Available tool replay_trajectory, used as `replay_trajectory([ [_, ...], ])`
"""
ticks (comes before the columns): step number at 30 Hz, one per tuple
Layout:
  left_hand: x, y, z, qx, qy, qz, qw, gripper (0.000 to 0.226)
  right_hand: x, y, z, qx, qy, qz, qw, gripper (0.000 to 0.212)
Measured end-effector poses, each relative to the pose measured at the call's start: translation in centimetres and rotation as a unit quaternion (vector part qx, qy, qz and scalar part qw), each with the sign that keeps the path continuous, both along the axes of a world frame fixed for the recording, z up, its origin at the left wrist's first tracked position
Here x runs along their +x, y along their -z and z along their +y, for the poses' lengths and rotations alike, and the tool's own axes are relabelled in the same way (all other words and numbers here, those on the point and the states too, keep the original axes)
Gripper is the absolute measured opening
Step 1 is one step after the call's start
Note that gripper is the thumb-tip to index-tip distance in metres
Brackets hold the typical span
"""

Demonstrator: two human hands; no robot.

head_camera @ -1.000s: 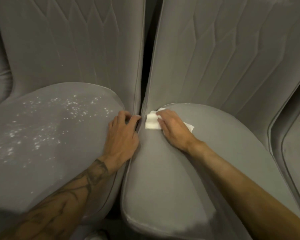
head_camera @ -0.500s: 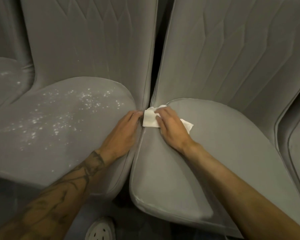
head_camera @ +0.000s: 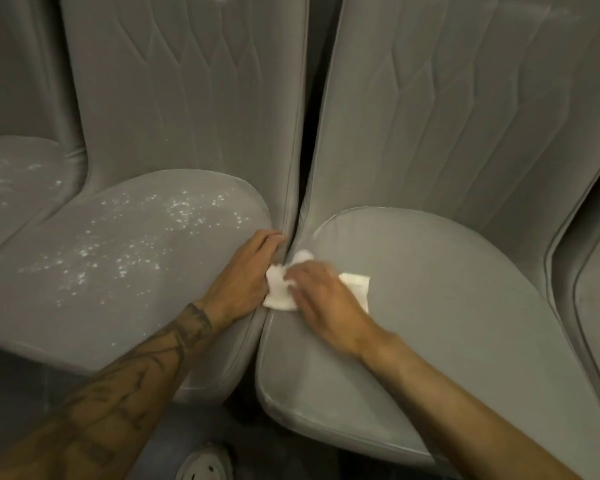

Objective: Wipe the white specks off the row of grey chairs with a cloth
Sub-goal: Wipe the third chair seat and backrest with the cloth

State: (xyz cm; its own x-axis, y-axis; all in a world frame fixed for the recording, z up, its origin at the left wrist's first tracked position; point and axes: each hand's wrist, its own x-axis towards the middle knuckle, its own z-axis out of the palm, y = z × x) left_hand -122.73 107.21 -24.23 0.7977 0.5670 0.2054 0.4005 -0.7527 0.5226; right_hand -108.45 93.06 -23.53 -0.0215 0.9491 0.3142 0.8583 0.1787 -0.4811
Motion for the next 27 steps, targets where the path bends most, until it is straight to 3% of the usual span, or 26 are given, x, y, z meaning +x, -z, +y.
replay_trajectory([
  [4, 0.4, -0.7, -0.7, 0.032, -0.025, 0.041, 0.998, 0.039, 0.7, -0.2, -1.5, 0.013, -0.078, -0.011, 0.997, 0.024],
  [11, 3.7, -0.9, 0.4, 0.135, -0.065, 0.051, 0.987, 0.056, 7.2, 0.6, 2.2, -0.003, 0.121, -0.011, 0.993, 0.024],
  [14, 6.5, -2.2, 1.8, 0.211, -0.056, 0.008, 0.976, 0.063, 10.0, 0.3, 3.9, 0.026, 0.19, -0.007, 0.981, 0.024],
  [20, 14.2, -6.2, 5.9, 0.324, -0.096, -0.101, 0.936, 0.07, 16.4, -3.2, 6.2, 0.2, 0.297, -0.018, 0.933, 0.025],
  [27, 20.5, -12.7, 10.0, 0.365, -0.133, -0.174, 0.905, 0.071, 25.3, -9.2, 5.1, 0.268, 0.323, -0.186, 0.888, 0.028],
])
